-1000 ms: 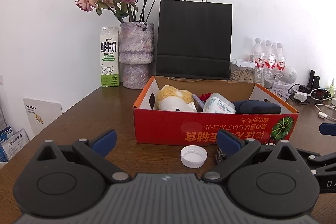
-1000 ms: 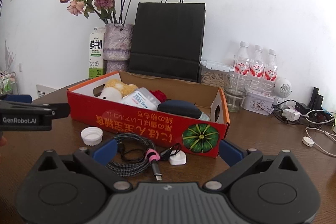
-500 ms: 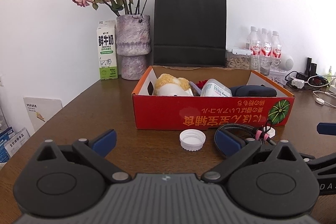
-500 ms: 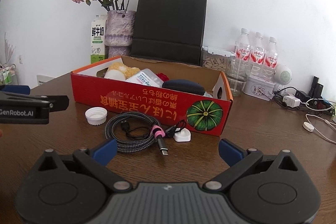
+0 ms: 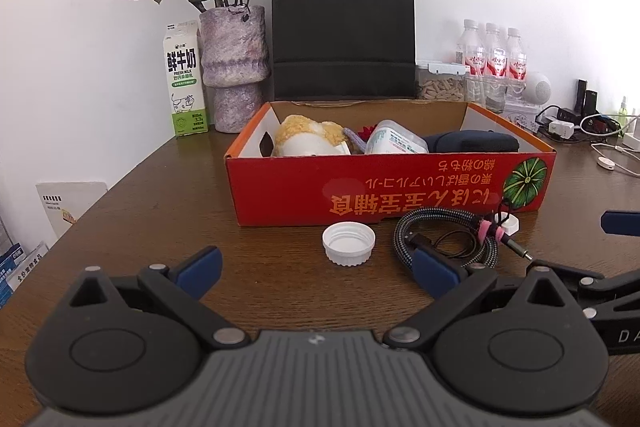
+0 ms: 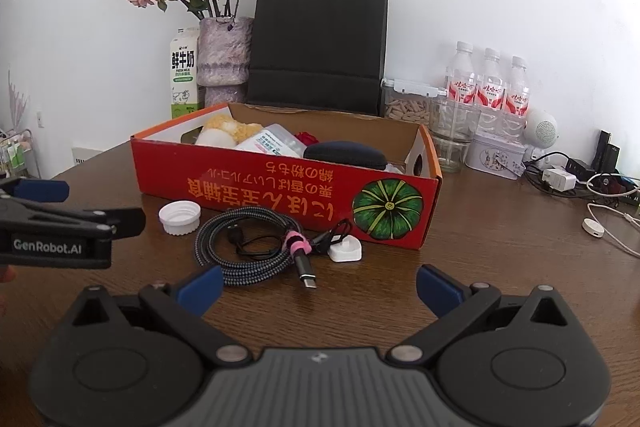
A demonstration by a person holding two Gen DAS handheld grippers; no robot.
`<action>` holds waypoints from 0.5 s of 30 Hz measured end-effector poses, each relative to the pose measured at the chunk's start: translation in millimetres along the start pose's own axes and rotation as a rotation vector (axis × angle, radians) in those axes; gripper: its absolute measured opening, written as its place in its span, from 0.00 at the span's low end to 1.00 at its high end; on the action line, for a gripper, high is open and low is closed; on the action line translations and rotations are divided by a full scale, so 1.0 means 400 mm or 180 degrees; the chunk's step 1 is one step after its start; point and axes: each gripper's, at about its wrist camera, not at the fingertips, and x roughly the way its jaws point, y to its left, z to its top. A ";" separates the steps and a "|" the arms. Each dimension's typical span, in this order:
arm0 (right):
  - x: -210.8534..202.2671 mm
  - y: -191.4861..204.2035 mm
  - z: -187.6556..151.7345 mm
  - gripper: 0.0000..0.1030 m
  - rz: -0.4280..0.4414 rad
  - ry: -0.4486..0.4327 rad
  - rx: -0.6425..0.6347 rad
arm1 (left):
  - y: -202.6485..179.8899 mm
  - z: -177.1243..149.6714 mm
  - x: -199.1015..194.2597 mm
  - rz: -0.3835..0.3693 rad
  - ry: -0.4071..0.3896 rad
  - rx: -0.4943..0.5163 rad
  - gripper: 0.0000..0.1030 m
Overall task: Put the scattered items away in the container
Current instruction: 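Withdraw both grippers from the box back toward the table, then grasp the remaining white bottle cap on the table with the left gripper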
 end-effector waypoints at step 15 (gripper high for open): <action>0.047 -0.036 0.002 0.99 -0.0044 0.0137 0.0068 | 0.000 0.036 0.112 -0.0121 0.0207 0.0077 0.87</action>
